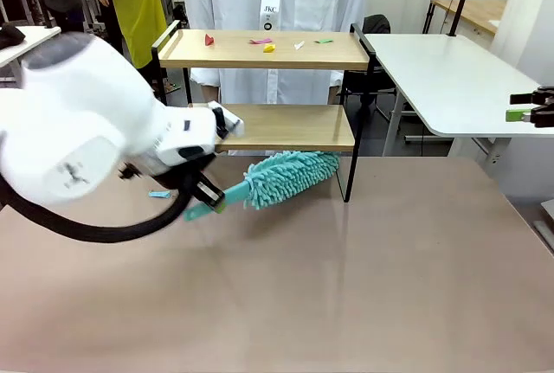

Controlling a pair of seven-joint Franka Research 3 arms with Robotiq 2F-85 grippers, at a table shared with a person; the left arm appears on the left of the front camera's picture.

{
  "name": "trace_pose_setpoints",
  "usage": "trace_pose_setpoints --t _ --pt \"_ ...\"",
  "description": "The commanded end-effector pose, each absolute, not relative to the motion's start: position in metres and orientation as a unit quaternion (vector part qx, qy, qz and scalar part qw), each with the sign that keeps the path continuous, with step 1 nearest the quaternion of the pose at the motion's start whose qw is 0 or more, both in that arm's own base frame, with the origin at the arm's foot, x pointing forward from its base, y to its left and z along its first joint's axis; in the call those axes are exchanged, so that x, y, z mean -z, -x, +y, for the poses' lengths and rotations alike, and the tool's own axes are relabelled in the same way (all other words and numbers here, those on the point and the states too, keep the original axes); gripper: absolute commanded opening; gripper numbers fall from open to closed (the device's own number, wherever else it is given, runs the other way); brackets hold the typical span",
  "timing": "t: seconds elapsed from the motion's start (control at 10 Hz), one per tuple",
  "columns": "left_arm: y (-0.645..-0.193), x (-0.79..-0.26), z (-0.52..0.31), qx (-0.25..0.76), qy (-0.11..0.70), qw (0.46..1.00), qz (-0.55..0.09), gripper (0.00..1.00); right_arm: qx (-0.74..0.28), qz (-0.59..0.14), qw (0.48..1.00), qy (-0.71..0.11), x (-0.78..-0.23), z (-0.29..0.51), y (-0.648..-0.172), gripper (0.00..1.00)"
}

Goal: Clean the shelf.
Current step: Clean the specific section of the Shelf indicated by the human with the Duster.

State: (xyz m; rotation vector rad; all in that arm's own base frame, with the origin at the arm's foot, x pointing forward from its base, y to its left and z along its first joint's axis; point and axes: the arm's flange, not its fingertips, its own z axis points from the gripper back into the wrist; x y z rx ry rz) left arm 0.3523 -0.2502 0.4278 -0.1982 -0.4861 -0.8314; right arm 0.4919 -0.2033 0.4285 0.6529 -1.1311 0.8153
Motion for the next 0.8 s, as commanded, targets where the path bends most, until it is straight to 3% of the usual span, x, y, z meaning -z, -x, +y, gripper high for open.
trace_pose_setpoints --t 0.0,0.3,0.7 --pt "-0.298 -0.417 -0.173 0.436 0.109 0.865 -0.223 0.13 -0.370 -0.513 0.717 -0.293 -0.431 -0.202 -0.492 1.00" --pt "-0.293 -0.453 -0.148 0.472 0.074 0.858 -0.190 0.13 -0.370 -0.513 0.717 -0.293 -0.431 -0.202 -0.492 1.00" --pt "-0.277 -0.538 -0.135 0.548 -0.063 0.823 -0.135 0.13 -0.370 -0.513 0.717 -0.293 -0.431 -0.202 -0.492 1.00"
